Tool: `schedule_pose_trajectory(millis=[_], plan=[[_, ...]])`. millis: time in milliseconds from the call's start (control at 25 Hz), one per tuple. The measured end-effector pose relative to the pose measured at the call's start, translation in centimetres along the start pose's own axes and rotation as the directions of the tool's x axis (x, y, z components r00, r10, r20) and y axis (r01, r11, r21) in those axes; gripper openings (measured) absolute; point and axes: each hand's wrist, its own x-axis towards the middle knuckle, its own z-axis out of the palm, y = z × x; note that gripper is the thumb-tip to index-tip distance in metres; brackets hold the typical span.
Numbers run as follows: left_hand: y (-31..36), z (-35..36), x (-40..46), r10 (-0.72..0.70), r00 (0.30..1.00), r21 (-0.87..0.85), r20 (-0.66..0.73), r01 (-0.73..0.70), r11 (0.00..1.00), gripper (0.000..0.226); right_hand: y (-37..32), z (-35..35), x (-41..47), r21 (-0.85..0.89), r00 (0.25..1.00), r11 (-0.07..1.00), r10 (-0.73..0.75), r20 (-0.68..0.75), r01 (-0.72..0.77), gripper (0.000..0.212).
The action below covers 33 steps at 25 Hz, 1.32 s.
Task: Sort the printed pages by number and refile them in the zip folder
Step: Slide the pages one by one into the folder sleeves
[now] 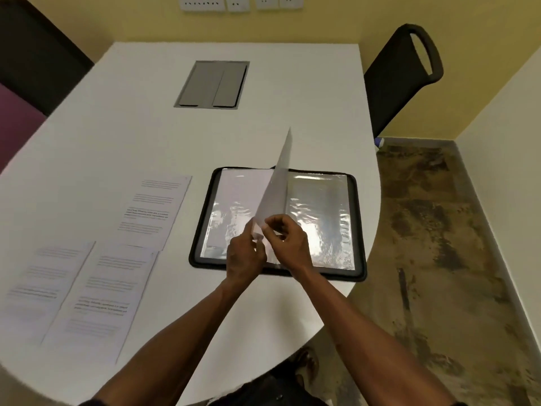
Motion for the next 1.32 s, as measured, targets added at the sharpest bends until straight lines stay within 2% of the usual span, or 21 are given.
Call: schedule_pose_trajectory(millis=[80,160,240,320,440,520,600,680,760,840,920,1000,1080,1200,1240,1320], plan=[[-1.0,-1.4,-0.1,-0.119,0.992,-0.042,-0.035,0.117,0.992,0.046,0.1,0.7,-0.1,-0.044,0.996,0.998,0.046,0.082,-0.043,0.031],[-2.1,-2.7,0.0,-0.232,0.971,-0.083,-0.054,0.227,0.97,0.044,0.6,1.4,0.1,-0.22,0.973,0.972,0.123,0.194,-0.079,0.047],[-3.3,-3.8,0.1,-0.31,0.948,-0.096,-0.067,0.303,0.948,0.044,1.9,2.2,0.3,-0.508,0.909,0.861,0.206,0.361,0.006,0.062],[-4.3,-4.7,0.0,-0.378,0.924,-0.123,-0.065,0.368,0.921,0.047,3.2,3.3,0.7,-0.688,0.824,0.716,0.314,0.471,0.12,0.071],[-6.3,-5.8,0.4,-0.428,0.904,-0.155,-0.002,0.422,0.893,0.053,5.0,5.5,1.4,-0.809,0.737,0.543,0.449,0.505,0.223,0.074],[-7.8,-6.4,1.0,-0.454,0.886,-0.146,0.099,0.464,0.874,0.058,6.1,7.0,1.3,-0.842,0.706,0.474,0.502,0.499,0.258,0.071],[-9.8,-7.1,1.9,-0.461,0.853,-0.136,0.245,0.501,0.855,0.064,6.9,8.8,0.9,-0.865,0.717,0.427,0.513,0.472,0.264,0.066],[-11.5,-7.8,2.6,-0.436,0.829,-0.094,0.35,0.494,0.864,0.067,7.3,10.0,0.7,-0.878,0.76,0.411,0.481,0.437,0.245,0.062],[-13.3,-8.7,3.1,-0.425,0.837,-0.03,0.344,0.462,0.886,0.056,7.4,11.0,0.6,-0.893,0.787,0.382,0.461,0.409,0.24,0.06],[-15.1,-9.8,3.7,-0.423,0.866,0.005,0.265,0.438,0.899,0.042,7.0,11.5,0.8,-0.91,0.814,0.333,0.438,0.382,0.248,0.058],[-17.3,-11.7,4.7,-0.44,0.884,-0.009,0.159,0.447,0.894,0.033,6.0,12.8,1.4,-0.909,0.857,0.37,0.389,0.337,0.19,0.056],[-20.1,-13.9,6.2,-0.449,0.892,-0.007,0.048,0.449,0.893,0.034,4.5,15.4,2.0,-0.839,0.889,0.537,0.338,0.31,0.088,0.057],[-23.1,-16.4,7.6,-0.448,0.893,0.018,-0.05,0.449,0.893,0.039,2.7,19.0,2.5,-0.749,0.889,0.66,0.311,0.335,0.051,0.058],[-27.5,-19.7,9.9,-0.47,0.879,0.135,-0.084,0.477,0.868,0.056,0.6,24.8,3.2,-0.681,0.85,0.725,0.291,0.439,0.104,0.063],[-28.8,-20.6,10.5,-0.489,0.87,0.172,-0.063,0.492,0.853,0.063,0.3,26.6,3.4,-0.65,0.832,0.757,0.32,0.452,0.062,0.065],[-31.0,-22.2,11.7,-0.521,0.854,0.228,-0.002,0.507,0.831,0.073,-0.2,30.0,4.2,-0.502,0.786,0.836,0.459,0.415,-0.223,0.068]])
